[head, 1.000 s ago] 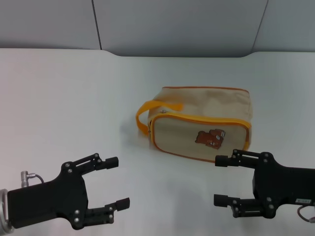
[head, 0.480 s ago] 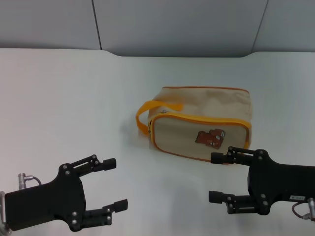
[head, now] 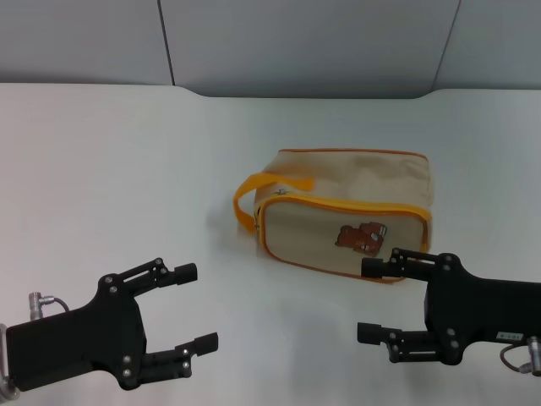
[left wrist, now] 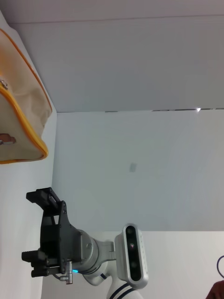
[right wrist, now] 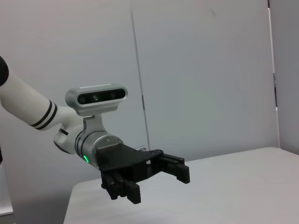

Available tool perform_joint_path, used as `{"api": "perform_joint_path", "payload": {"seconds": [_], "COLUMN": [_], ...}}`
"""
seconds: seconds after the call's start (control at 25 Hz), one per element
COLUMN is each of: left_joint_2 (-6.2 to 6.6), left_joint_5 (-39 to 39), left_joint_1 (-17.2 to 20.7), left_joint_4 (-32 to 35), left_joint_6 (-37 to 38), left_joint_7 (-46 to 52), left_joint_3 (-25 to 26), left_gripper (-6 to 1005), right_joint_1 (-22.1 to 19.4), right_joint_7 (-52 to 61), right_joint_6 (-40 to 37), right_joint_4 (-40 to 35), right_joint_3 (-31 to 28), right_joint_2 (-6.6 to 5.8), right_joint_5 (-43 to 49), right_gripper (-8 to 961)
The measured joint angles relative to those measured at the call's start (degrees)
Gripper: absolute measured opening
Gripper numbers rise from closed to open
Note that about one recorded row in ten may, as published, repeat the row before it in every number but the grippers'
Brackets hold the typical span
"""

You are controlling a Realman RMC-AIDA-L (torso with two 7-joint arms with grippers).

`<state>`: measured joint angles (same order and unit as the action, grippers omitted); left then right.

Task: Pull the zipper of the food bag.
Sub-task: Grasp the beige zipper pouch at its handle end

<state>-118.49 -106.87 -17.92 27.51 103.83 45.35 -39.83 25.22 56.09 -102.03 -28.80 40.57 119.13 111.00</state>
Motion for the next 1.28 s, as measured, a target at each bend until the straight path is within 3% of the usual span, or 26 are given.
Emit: {"api": "perform_joint_path", "payload": {"seconds": [0.8, 0.92, 0.96, 1.12, 1.28], "left_joint_2": [-0.33, -0.46, -0.49, -0.55, -0.69], "left_joint_5": [0.3, 1.5, 2.7, 5.7, 6.2], "left_joint_1": [-0.4, -0.7, -1.1, -3.3, -7.6], "left_joint_4": [-0.7, -1.7, -2.9, -8.9, -14.2], "left_joint_6": [-1.0, -1.8, -2.5, -7.8, -14.7], "left_joint_7": [-0.9, -1.5, -2.5, -7.0, -8.4], "left_joint_3": [1.6, 1.6, 1.6, 1.5, 1.7], "left_gripper": [818, 818, 817, 817, 816], "right_joint_1": [-1.4, -1.9, -2.4, -3.2, -4.8], "right_joint_7": [-0.6, -1.0, -2.0, -3.4, -3.6], "right_joint_6": [0.3, 0.3, 0.3, 0.2, 0.1], "right_joint_4": [0.1, 0.1, 0.8, 3.0, 3.1], "right_joint_3": [-1.8, -5.3, -9.7, -15.2, -15.8], "right_joint_2": [0.04, 0.08, 0.21, 0.05, -0.04], "right_joint_5": [-0.8, -0.8, -0.8, -0.8, -0.8], "right_gripper": [789, 789, 789, 789, 790]}}
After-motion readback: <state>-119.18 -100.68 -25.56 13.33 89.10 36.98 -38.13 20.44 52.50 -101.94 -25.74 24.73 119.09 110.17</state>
